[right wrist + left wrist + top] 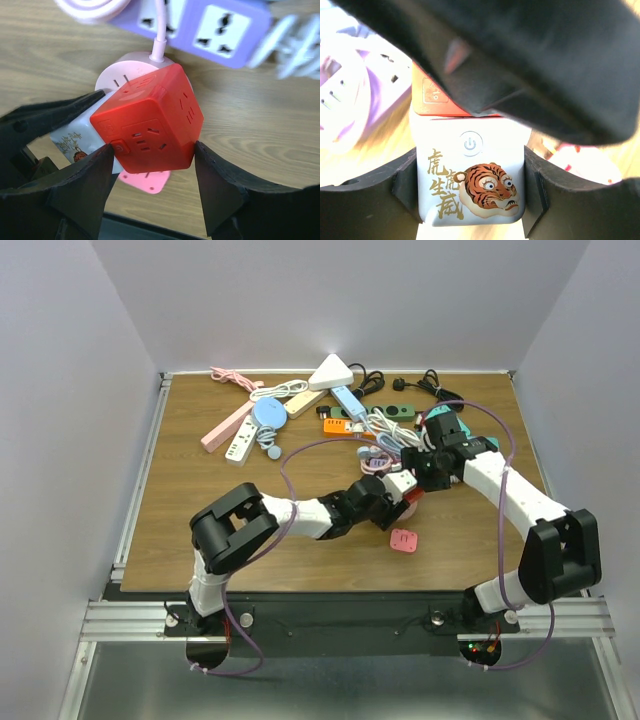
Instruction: Insert the plug
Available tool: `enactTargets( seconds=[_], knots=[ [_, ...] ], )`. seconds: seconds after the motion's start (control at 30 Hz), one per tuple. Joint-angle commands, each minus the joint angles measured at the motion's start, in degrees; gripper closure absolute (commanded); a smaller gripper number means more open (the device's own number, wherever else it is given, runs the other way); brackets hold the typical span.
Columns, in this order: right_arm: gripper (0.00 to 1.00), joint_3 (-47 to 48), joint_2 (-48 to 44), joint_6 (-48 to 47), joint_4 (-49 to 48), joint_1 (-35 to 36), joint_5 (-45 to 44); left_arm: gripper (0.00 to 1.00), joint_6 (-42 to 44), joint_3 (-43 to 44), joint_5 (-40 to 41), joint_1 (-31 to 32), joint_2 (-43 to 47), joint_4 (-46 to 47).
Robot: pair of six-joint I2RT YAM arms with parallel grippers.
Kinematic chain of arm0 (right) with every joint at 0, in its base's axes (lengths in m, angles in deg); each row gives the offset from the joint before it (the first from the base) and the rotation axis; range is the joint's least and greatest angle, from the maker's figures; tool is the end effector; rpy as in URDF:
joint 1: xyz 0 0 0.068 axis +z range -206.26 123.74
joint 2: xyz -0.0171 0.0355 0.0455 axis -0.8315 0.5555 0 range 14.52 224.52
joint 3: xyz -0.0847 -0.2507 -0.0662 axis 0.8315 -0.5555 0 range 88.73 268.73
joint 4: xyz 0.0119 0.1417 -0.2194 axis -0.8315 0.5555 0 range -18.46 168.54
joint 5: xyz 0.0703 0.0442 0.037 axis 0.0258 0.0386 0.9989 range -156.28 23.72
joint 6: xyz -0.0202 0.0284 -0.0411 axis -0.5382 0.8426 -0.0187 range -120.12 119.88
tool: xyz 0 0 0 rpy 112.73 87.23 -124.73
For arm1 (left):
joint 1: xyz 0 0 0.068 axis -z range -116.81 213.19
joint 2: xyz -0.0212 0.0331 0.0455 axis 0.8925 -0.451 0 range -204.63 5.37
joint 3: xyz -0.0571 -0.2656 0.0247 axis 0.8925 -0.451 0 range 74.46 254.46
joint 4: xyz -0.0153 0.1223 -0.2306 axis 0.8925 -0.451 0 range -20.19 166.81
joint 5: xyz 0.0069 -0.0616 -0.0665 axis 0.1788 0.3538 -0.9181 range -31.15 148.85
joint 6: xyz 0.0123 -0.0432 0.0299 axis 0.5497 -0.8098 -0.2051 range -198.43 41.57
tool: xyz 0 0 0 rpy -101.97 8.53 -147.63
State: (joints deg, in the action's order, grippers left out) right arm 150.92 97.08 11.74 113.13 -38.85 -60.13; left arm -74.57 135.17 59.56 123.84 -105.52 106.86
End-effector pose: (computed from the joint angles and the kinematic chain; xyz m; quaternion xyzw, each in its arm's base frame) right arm 0.2735 0.0898 0.2497 -0.0599 0.9670 0.1115 0.2210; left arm 0.2062 -0.3658 0.1725 0.4345 0.6951 -0.2678 0.5062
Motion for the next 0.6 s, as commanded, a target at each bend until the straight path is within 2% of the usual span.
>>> enactTargets(
  seconds=[0.0,0.03,0.13,0.3,0.57],
  knots=[
    [0.32,-1.81,3.48,1.24,0.78,2.37,12.02,0.27,-6.05,-4.54,-2.12,0.18,3.47,-14.66],
    [0.33,-1.81,3.57,1.06,0.69,2.37,13.0,0.16,-6.23,-4.98,-1.86,0.18,4.97,-15.44],
    [0.33,-1.37,3.48,0.97,0.26,2.45,15.99,0.04,-7.37,-6.39,-1.24,-0.17,12.0,-17.21],
    [0.34,-1.2,4.18,1.24,-0.62,2.98,17.4,0.01,-10.27,-8.41,-2.55,-1.58,22.81,-19.4],
    [0.34,0.64,7.17,4.75,-4.75,9.74,18.02,0.01,-15.98,-10.35,-2.03,-4.56,37.03,-23.01]
  ],
)
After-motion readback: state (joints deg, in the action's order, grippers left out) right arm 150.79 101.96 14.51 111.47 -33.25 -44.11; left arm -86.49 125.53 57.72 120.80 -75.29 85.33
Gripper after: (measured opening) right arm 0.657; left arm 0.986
